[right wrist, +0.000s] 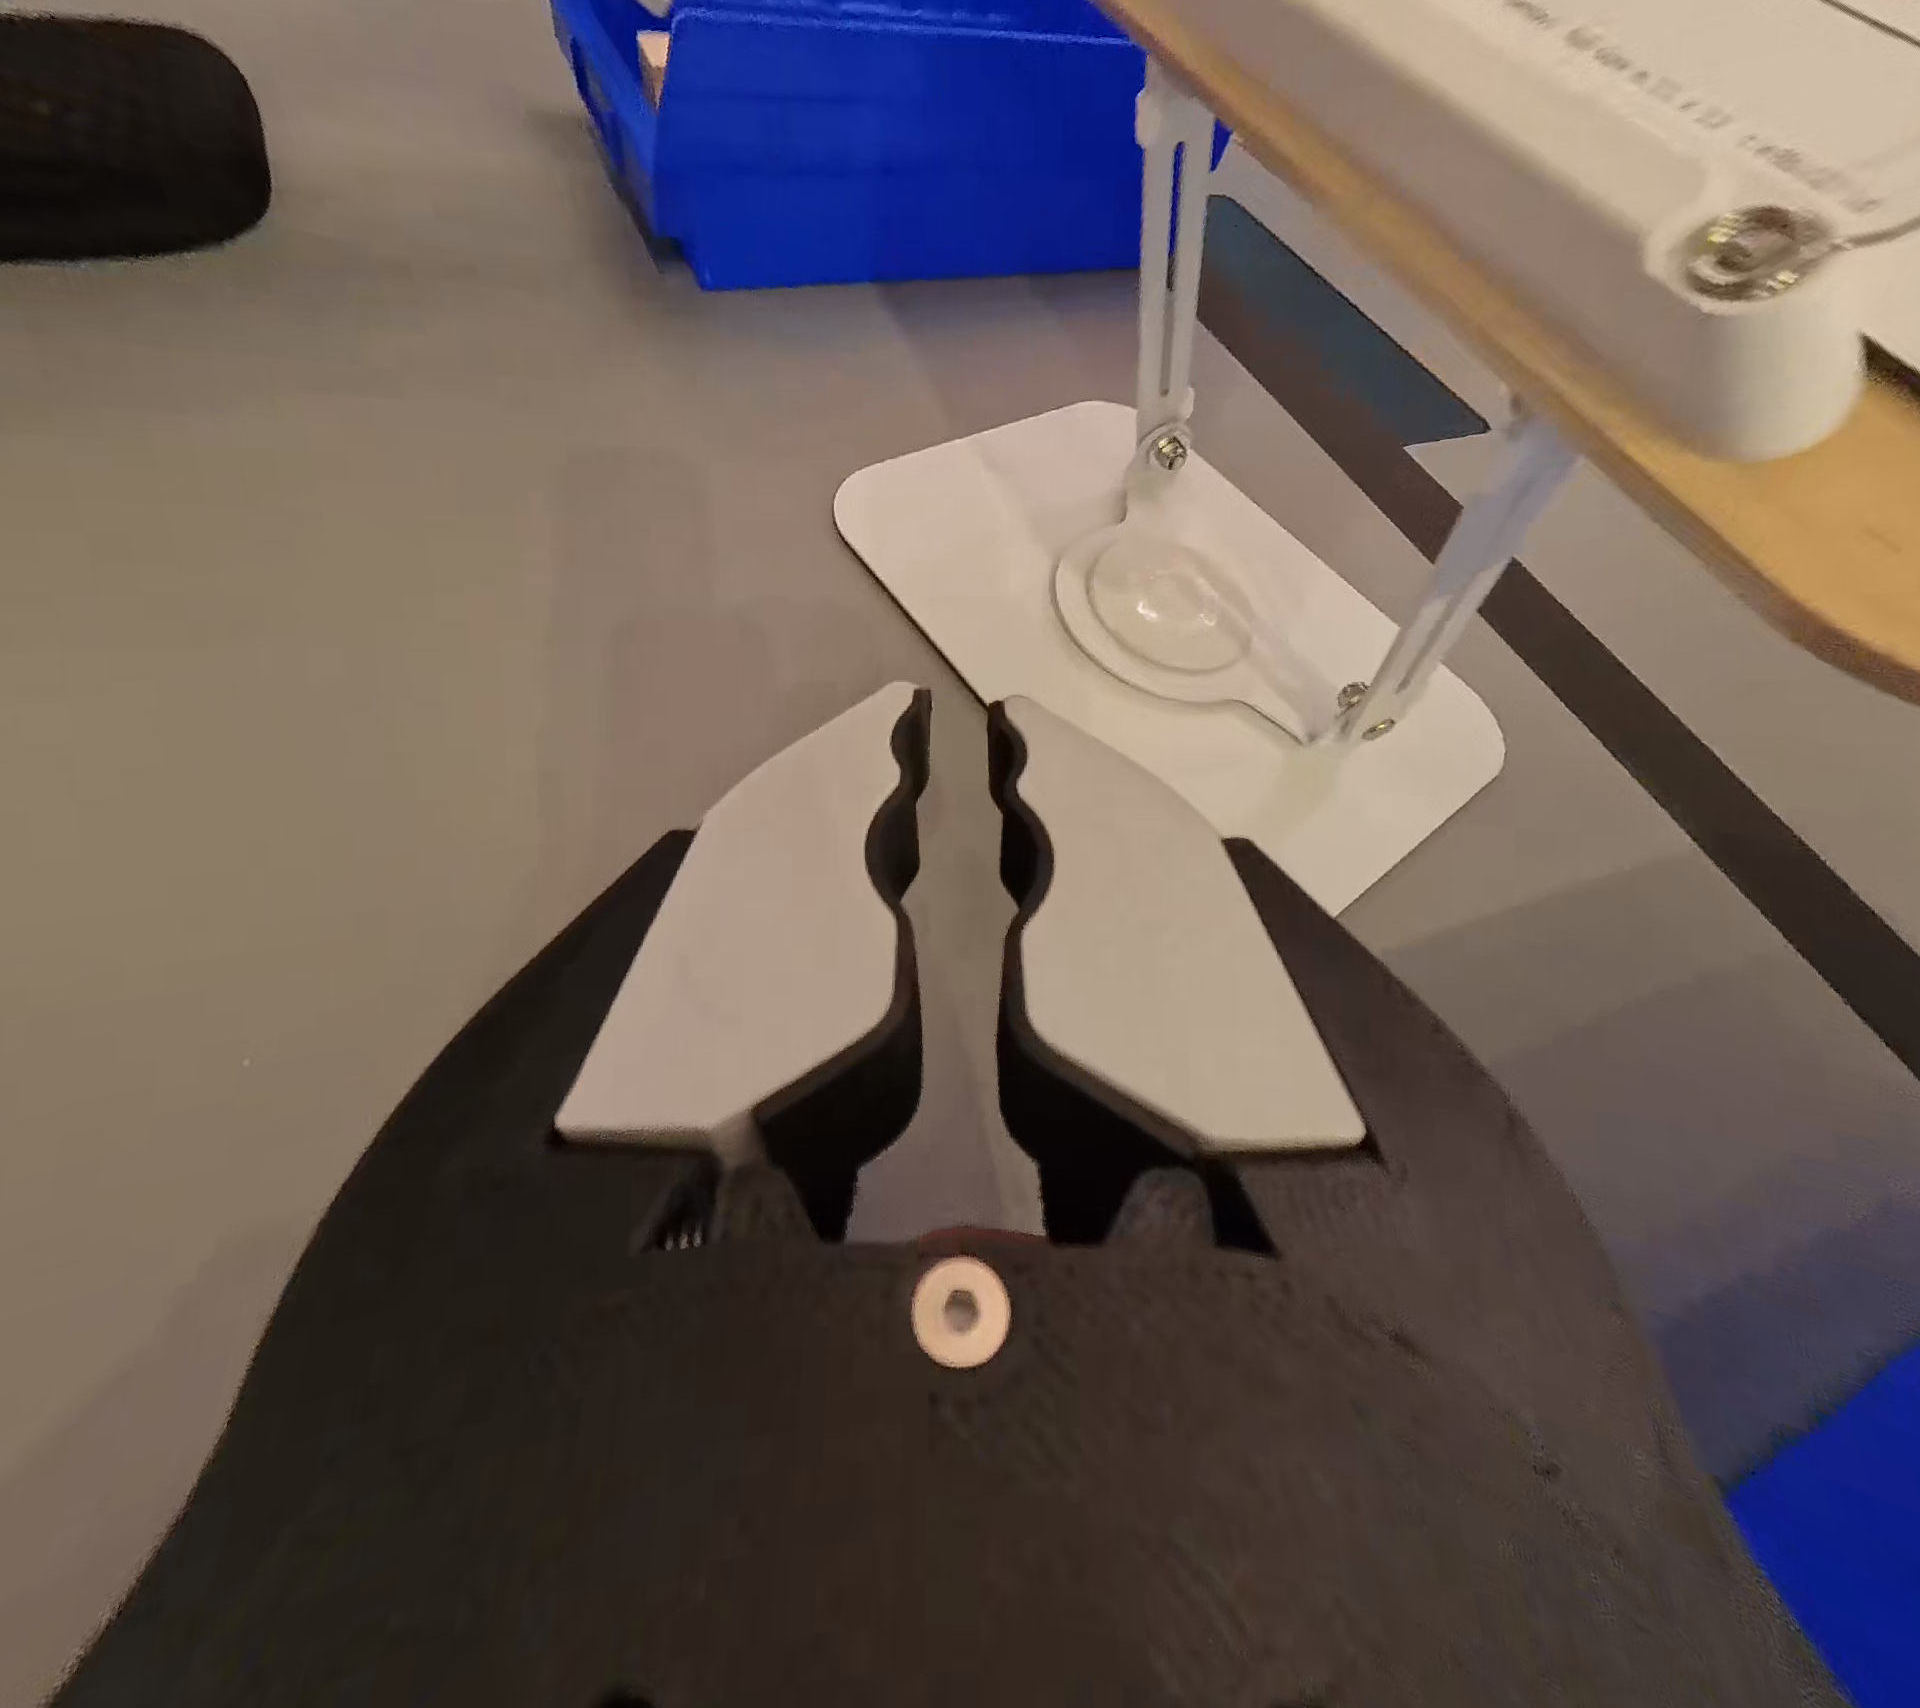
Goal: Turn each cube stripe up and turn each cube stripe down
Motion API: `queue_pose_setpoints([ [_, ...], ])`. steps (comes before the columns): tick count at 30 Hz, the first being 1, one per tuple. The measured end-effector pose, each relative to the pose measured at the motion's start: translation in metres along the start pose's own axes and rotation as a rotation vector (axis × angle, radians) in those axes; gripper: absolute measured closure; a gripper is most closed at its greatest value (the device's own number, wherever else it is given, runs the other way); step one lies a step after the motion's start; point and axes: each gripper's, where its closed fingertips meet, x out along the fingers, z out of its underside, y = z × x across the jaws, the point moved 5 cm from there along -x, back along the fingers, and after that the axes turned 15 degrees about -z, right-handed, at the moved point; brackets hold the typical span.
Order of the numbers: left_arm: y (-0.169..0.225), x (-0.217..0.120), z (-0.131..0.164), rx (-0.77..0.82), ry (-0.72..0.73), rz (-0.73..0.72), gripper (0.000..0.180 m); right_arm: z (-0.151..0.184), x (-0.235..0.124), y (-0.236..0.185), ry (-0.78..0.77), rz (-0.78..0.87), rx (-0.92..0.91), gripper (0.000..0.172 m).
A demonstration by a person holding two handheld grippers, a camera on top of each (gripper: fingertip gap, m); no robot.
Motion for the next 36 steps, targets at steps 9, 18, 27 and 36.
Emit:
queue_pose_setpoints([
  [9, 0.01, 0.069, 0.01, 0.005, -0.47, 0.133, 0.117, 0.005, 0.007, -0.006, -0.034, -0.039, -0.036, 0.166],
  [18, 0.004, 0.062, -0.002, -0.068, -0.392, 0.22, 0.136, -0.015, 0.004, -0.015, 0.025, -0.043, -0.056, 0.162],
  [27, 0.048, -0.119, -0.059, -0.506, 0.545, 1.03, 0.136, -0.12, 0.039, -0.064, 0.277, -0.197, -0.005, 0.11],
  [36, 0.157, -0.147, -0.04, -0.631, 0.481, 1.543, 0.136, -0.169, 0.081, -0.121, 0.12, -0.21, -0.61, 0.101],
])
